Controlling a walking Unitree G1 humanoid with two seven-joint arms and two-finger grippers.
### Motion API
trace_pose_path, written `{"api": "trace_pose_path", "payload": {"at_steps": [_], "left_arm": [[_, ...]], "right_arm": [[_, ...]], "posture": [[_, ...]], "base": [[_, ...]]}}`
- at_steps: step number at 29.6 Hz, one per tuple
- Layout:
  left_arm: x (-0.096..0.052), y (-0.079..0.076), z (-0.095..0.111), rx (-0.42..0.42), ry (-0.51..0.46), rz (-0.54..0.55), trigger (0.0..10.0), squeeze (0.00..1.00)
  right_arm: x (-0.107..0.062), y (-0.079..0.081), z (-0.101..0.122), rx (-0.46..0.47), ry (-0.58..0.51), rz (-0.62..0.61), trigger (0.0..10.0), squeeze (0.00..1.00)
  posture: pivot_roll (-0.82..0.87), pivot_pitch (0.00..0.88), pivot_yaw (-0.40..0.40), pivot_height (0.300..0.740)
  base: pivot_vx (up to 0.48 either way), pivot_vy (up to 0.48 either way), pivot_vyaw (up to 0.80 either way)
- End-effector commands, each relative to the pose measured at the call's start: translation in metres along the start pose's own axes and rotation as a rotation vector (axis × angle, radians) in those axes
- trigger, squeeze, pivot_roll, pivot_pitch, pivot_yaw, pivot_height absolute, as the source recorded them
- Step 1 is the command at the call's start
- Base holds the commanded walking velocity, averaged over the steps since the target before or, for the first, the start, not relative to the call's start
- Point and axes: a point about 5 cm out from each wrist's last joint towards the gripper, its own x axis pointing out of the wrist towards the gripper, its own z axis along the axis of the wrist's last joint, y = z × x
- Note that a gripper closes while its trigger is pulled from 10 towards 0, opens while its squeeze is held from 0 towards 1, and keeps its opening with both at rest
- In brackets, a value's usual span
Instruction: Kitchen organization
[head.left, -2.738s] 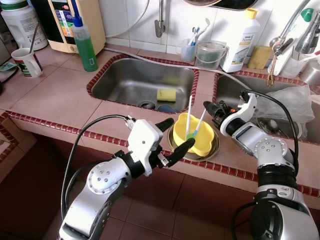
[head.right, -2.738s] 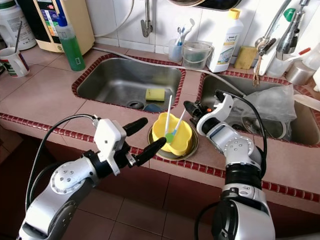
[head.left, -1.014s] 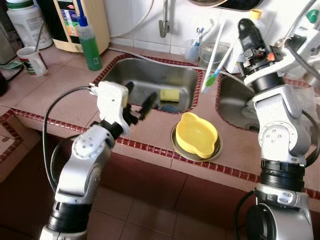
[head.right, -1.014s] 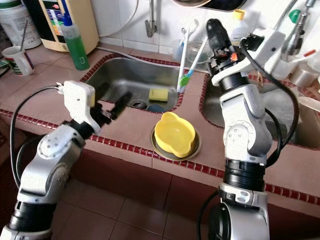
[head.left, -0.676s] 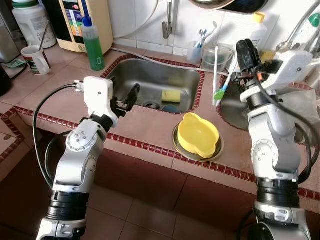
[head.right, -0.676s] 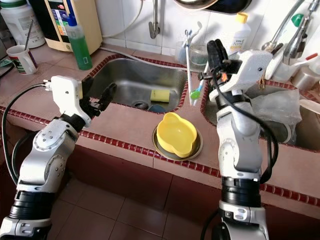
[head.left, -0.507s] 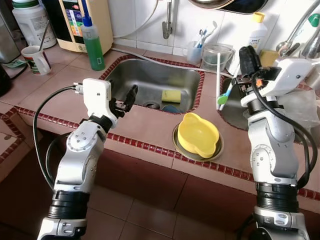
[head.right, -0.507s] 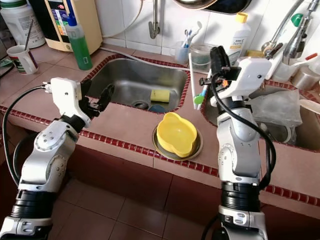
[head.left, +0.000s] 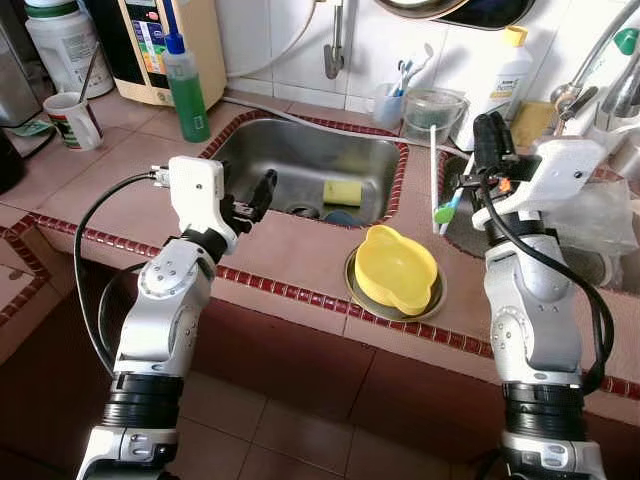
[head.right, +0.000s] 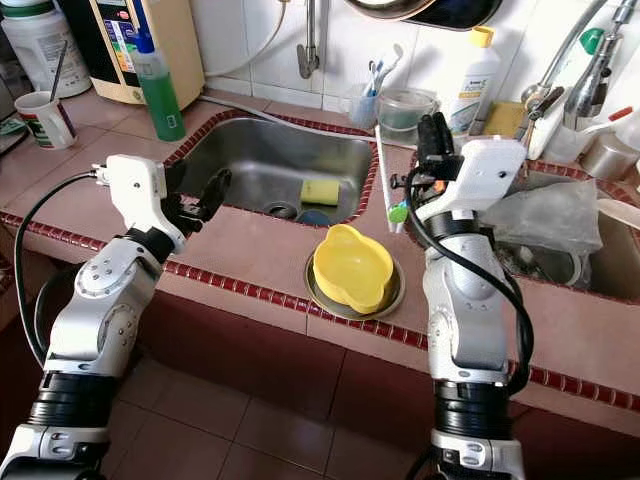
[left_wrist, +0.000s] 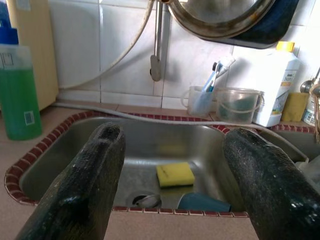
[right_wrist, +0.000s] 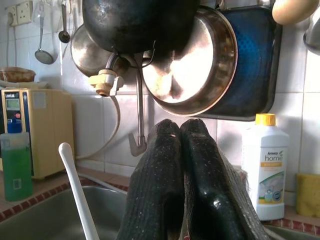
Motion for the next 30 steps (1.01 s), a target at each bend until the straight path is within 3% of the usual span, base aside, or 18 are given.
{"api": "trace_pose_path", "payload": {"at_steps": [1, 30], "left_arm": [[0.0027, 0.0008, 0.0034, -0.009, -0.007, 0.002, 10.0, 0.0], [-0.0004, -0.0007, 0.0006, -0.022, 0.013, -0.005, 10.0, 0.0]], "right_arm": [[0.0011, 0.0003, 0.0062, -0.012, -0.031, -0.001, 10.0, 0.0], [0.0019, -0.0009, 0.0074, -0.025, -0.026, 0.013, 10.0, 0.0]], "posture": [[-0.07, 0.0, -0.009, 0.74], [-0.06, 0.019, -0.014, 0.74]], "base": [[0.296, 0.0, 0.0], [0.322, 0.0, 0.0]]}}
